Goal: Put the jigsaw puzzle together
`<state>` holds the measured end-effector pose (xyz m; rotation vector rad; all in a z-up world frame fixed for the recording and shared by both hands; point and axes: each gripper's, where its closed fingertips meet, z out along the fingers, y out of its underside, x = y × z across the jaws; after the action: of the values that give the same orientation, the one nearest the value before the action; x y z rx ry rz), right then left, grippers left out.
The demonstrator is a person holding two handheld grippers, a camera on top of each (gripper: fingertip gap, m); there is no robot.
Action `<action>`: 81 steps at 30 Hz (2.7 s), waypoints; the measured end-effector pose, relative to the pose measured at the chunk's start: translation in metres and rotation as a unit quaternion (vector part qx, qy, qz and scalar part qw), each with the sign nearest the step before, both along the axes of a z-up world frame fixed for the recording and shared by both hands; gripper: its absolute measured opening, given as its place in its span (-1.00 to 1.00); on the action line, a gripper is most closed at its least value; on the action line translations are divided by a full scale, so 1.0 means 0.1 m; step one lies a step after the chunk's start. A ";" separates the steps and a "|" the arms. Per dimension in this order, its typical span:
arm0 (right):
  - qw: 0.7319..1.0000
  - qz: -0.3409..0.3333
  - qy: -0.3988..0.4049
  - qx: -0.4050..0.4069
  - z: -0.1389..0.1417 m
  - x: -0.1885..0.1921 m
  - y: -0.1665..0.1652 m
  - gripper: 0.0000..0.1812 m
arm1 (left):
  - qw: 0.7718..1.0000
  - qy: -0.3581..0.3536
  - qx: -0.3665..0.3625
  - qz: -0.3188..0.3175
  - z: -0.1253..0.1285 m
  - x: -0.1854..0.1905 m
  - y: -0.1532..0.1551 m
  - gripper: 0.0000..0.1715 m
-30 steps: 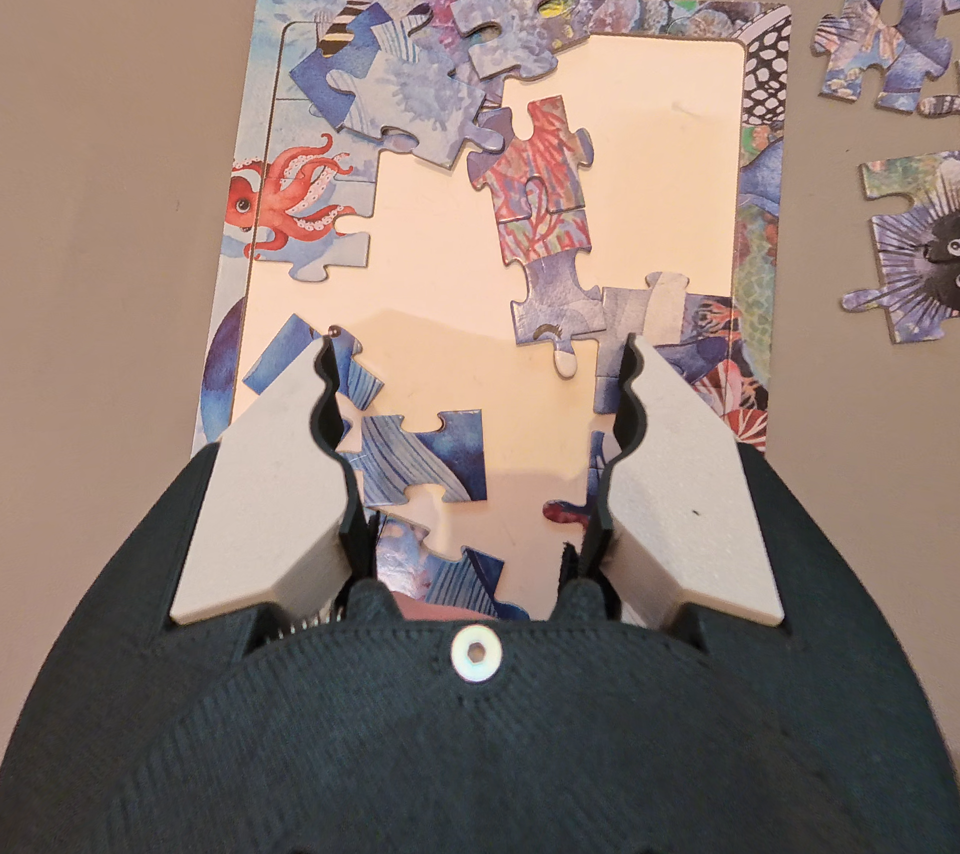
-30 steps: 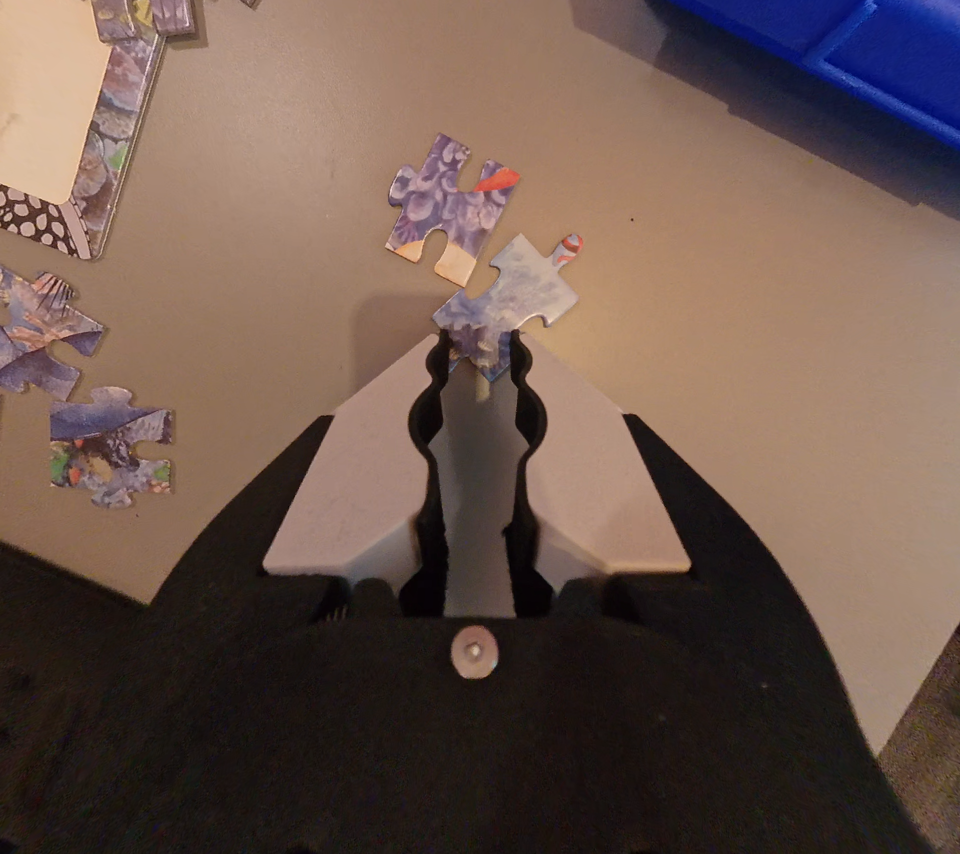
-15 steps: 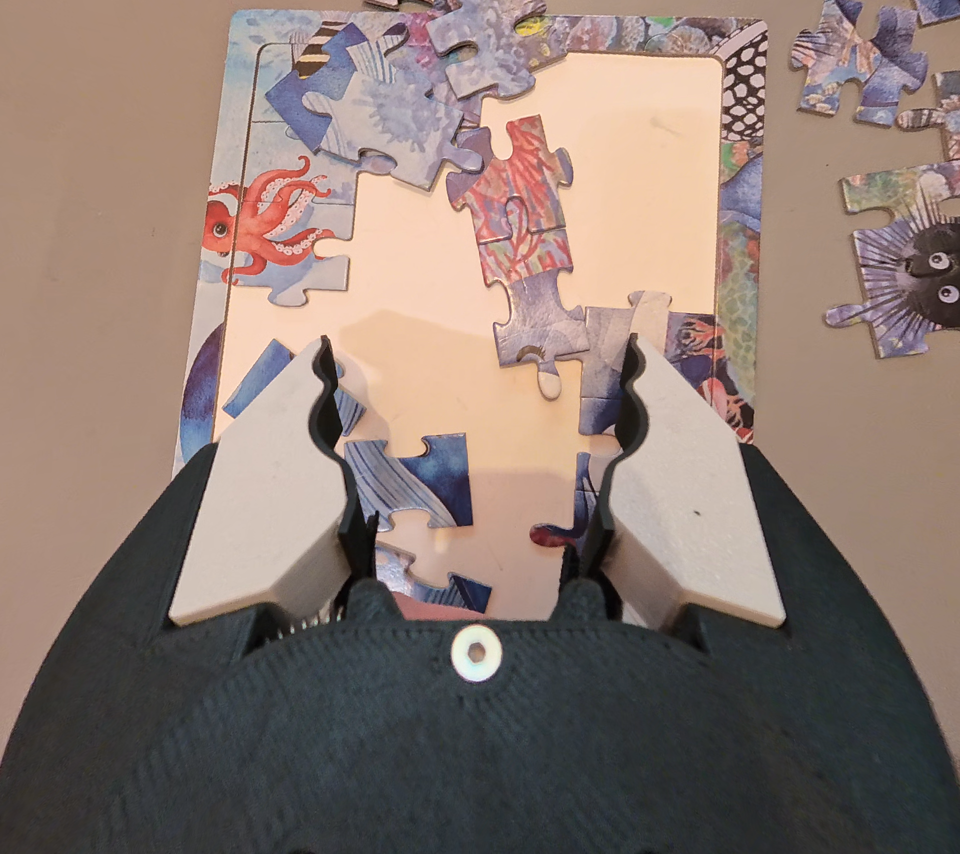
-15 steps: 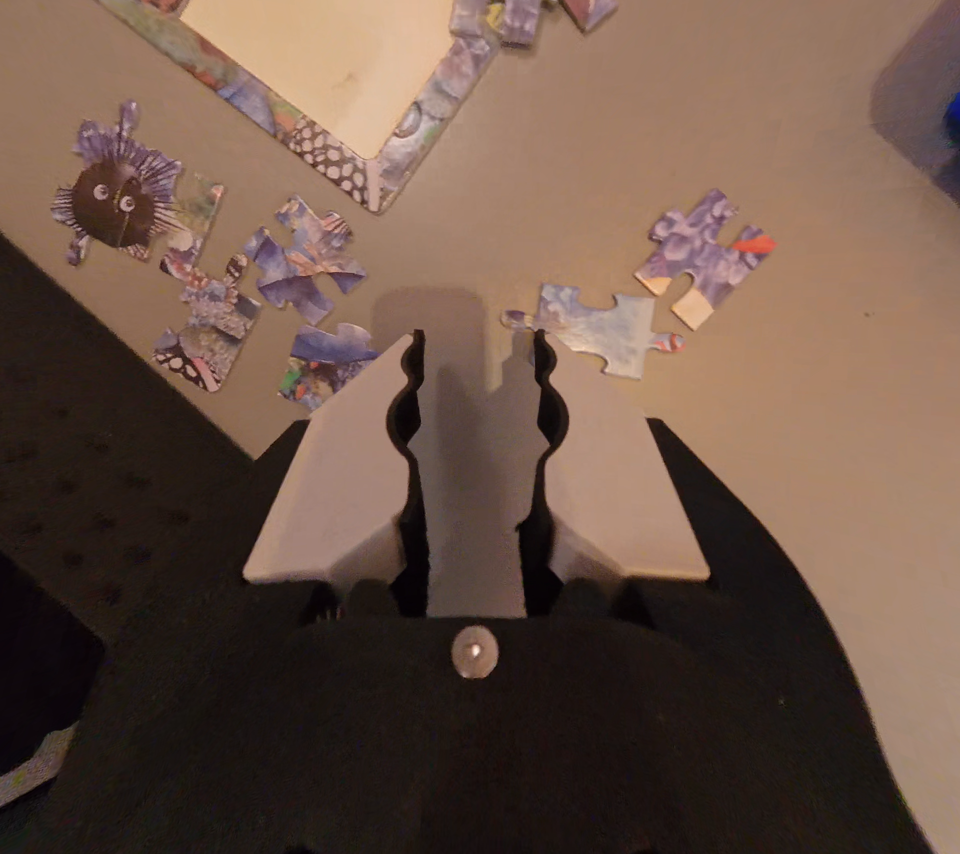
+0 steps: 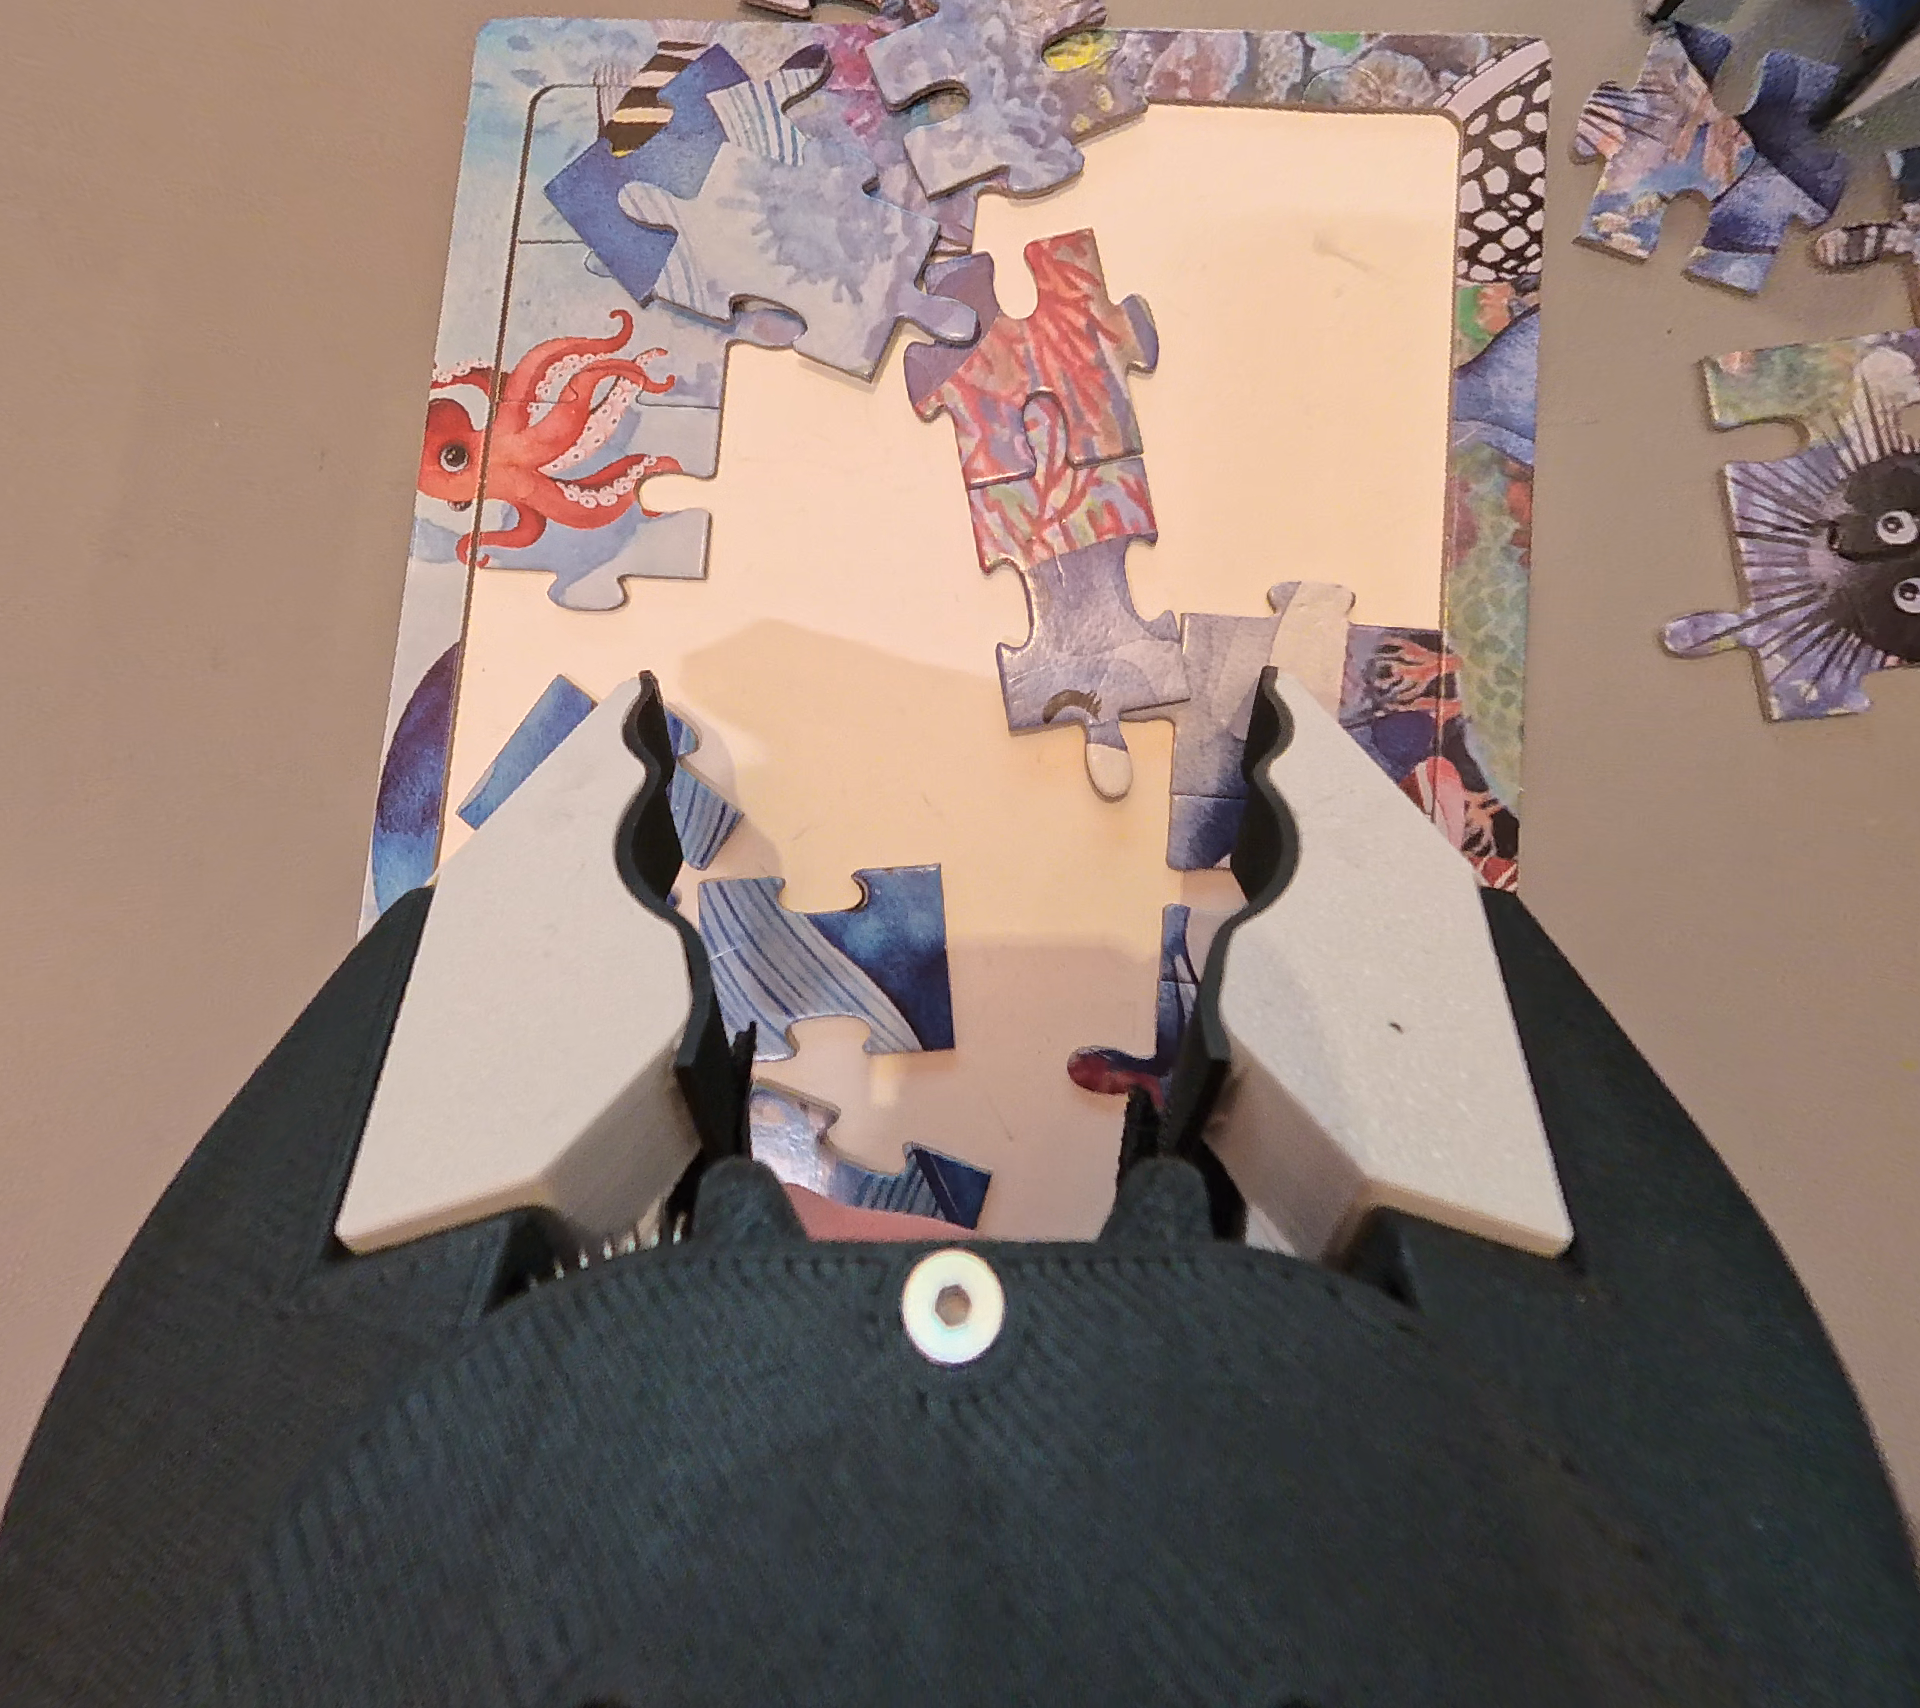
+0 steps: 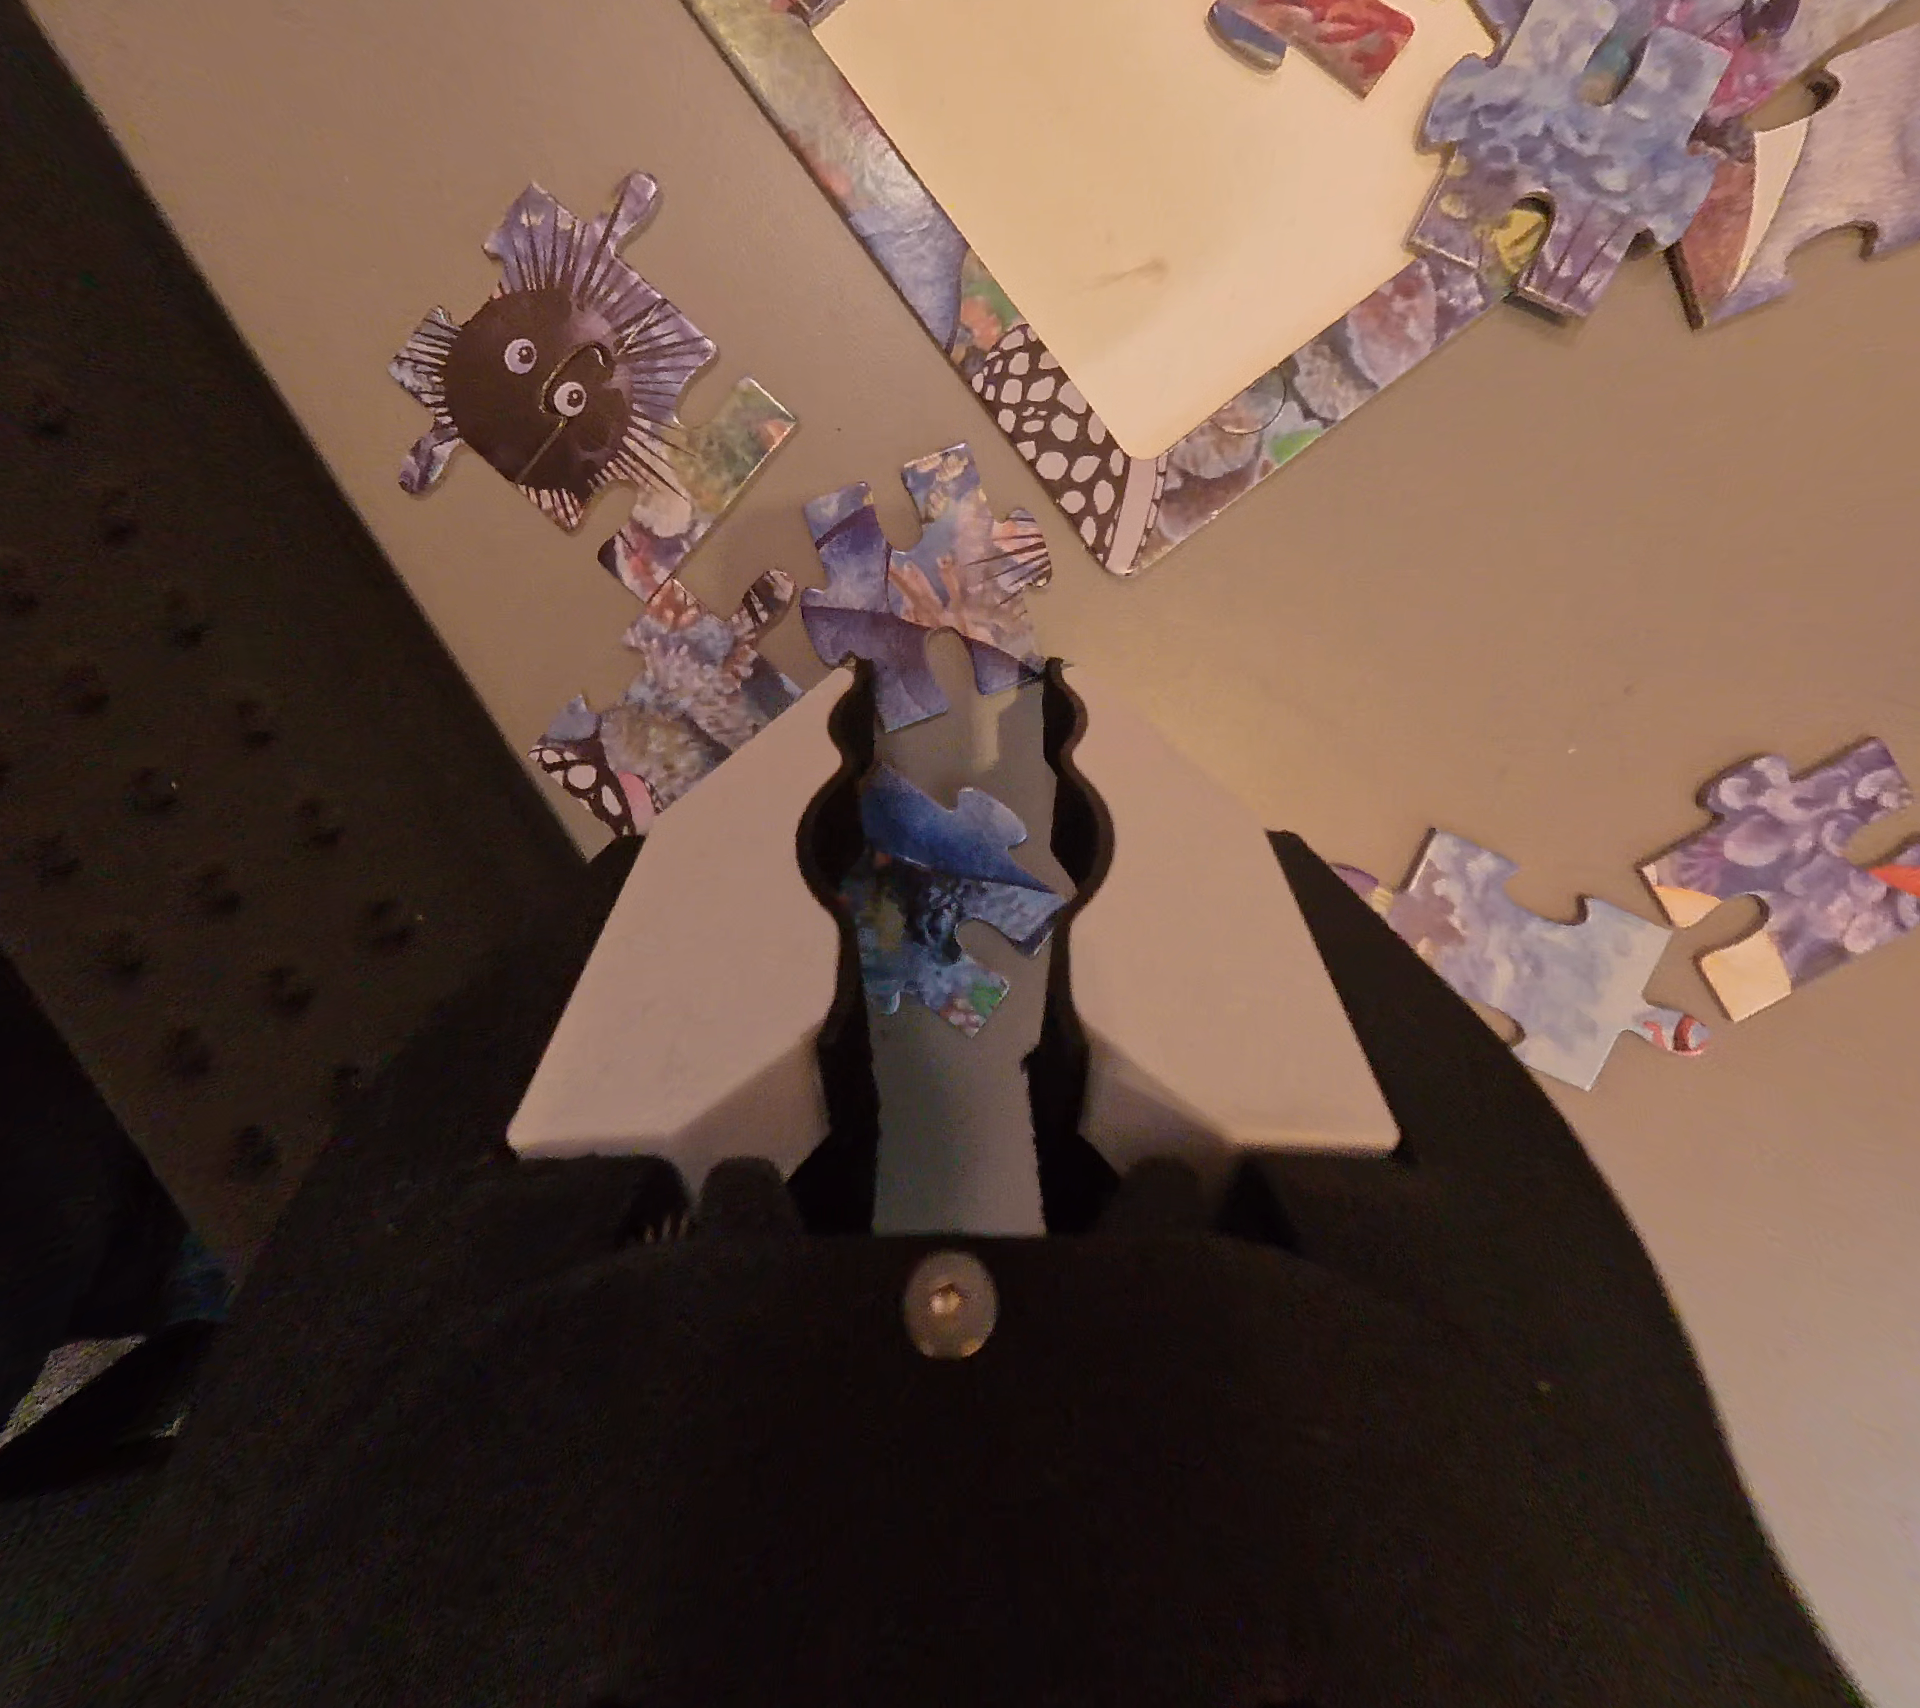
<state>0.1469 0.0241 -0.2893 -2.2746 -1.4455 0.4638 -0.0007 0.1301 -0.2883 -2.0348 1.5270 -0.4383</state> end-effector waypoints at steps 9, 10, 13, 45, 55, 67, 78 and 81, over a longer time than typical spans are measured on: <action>1.000 0.012 0.007 -0.006 0.01 -0.03 -0.06 -0.77 | 1.000 -0.002 0.000 0.001 0.00 0.01 0.01 0.26; 1.000 0.013 0.006 -0.006 0.01 -0.04 -0.08 -0.65 | 1.000 -0.002 -0.001 0.001 0.00 0.01 0.01 0.26; 1.000 0.020 -0.003 0.004 0.00 -0.07 -0.08 -0.47 | 1.000 -0.003 -0.001 0.001 0.00 0.01 0.01 0.26; 0.999 0.043 -0.016 0.017 -0.01 -0.15 0.00 -0.52 | 0.999 -0.012 0.028 0.035 0.00 -0.01 0.21 0.30; 0.999 0.044 -0.025 0.004 -0.01 -0.07 -0.08 -0.66 | 0.997 -0.006 0.039 0.070 0.02 -0.16 0.35 0.30; 0.999 0.036 -0.040 -0.004 -0.01 -0.01 -0.13 -0.72 | 0.993 0.009 0.057 0.100 0.04 -0.35 0.46 0.26; 0.999 0.041 -0.034 0.002 0.00 -0.01 -0.15 -0.80 | 0.994 0.006 0.056 0.093 0.05 -0.33 0.44 0.25; 0.999 0.043 -0.023 0.002 0.04 -0.02 -0.16 -1.00 | 0.994 0.005 0.056 0.094 0.06 -0.33 0.44 0.25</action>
<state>0.1453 0.0082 -0.2854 -2.2396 -1.5704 0.4366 -0.0340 0.1745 -0.2825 -2.0710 1.3196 -0.2639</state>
